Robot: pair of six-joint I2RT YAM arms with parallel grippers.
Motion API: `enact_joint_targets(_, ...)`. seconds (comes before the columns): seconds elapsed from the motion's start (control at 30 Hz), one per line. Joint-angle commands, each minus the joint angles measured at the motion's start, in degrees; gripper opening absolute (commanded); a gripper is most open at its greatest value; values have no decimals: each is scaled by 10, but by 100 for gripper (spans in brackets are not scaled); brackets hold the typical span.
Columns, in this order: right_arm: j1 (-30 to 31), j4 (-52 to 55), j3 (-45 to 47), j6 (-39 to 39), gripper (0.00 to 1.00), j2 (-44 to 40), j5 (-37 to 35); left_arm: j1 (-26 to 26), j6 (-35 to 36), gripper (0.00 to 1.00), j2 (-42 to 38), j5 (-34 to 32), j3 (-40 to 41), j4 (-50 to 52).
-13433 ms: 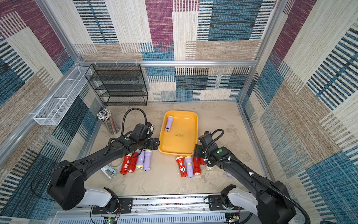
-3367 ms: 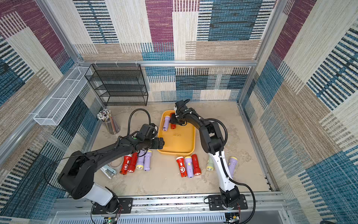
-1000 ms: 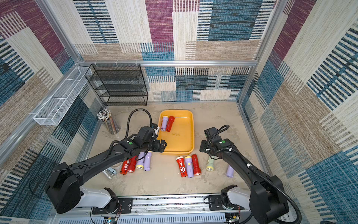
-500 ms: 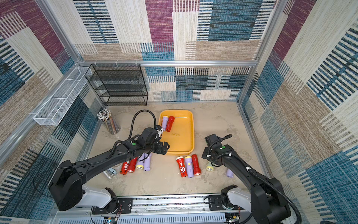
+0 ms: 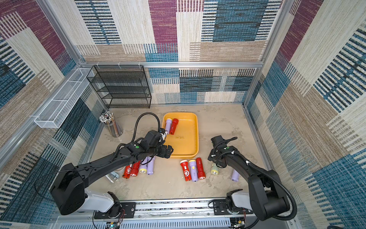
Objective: Put the flashlights into the storage boxes
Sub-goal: Pick up the flashlight from the center of the board, then place the flashlight at the storage box.
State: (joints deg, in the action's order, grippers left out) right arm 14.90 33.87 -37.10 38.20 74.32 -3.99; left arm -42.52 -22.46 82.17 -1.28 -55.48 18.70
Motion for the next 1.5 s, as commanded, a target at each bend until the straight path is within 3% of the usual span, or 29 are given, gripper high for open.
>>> enact_joint_targets(0.0, -5, -34, -3, -19, 57, 13, 10, 0, 10, 91, 2, -11, -2, 3)
enact_joint_targets(0.33, -6, -40, -2, -40, 40, 19, 7, 0, 5, 92, 8, -16, -5, 11)
enact_joint_targets(0.63, -6, -5, -60, -63, 40, -2, -17, 0, 7, 91, 8, -28, -15, 26)
enact_joint_targets(0.93, -6, 18, -190, -105, 40, 25, -9, 0, 10, 91, -1, -53, -24, 48)
enact_joint_targets(1.13, -5, -8, -287, -127, 40, 76, 36, 0, 11, 91, -2, -72, -36, 69)
enact_joint_targets(1.47, 30, -44, -434, -148, 39, 237, 92, 0, 8, 91, -43, -126, -37, 105)
